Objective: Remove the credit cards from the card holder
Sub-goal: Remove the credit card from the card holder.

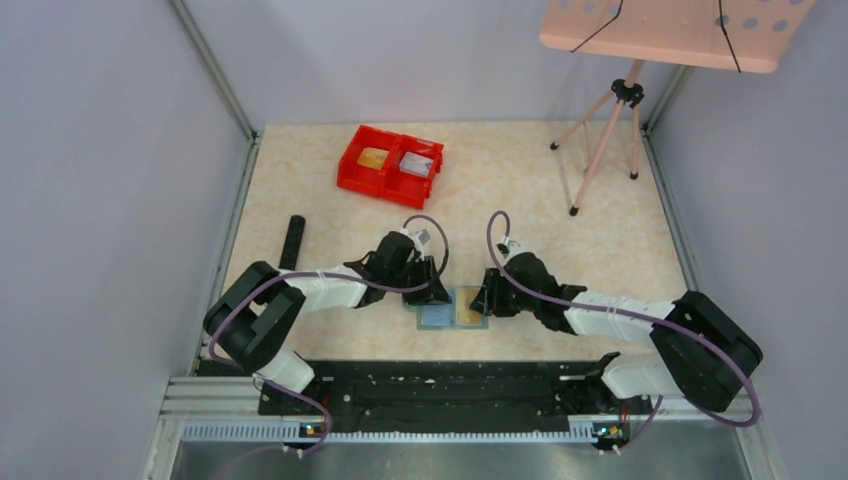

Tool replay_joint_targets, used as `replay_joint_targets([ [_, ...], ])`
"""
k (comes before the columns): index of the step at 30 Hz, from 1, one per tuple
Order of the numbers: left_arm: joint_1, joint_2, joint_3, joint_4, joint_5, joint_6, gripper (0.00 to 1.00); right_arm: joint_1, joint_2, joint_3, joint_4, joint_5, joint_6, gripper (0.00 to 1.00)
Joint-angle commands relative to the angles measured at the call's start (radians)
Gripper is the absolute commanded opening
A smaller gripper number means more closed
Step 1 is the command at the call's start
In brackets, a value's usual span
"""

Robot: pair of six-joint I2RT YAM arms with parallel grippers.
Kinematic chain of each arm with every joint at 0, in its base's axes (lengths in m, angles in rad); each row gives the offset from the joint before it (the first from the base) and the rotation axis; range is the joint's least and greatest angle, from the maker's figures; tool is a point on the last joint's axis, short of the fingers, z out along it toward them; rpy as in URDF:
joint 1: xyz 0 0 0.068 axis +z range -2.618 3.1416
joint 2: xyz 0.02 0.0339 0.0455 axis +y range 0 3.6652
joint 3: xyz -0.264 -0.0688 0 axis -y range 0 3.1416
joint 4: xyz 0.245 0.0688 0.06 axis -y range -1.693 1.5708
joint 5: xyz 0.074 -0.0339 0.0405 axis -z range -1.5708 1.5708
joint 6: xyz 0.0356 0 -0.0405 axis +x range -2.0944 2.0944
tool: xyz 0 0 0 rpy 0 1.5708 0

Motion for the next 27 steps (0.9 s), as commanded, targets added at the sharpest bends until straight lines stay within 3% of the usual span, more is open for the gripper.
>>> replay_joint_targets([
  [1,-0.003,0.007,0.018,0.054,0.009,0.005,0.34,-0.01,0.0,-0.009,0.018,0.024,0.005,0.4],
  [8,-0.006,0.023,0.017,0.074,0.02,-0.005,0.34,-0.011,0.007,-0.029,0.05,0.009,0.02,0.37],
  [23,-0.018,0.059,0.018,0.093,0.02,-0.016,0.34,-0.011,0.031,-0.039,0.057,0.013,0.02,0.11],
  [27,-0.018,0.053,0.018,0.086,0.015,-0.013,0.34,-0.011,0.018,-0.026,0.028,0.013,0.026,0.13],
])
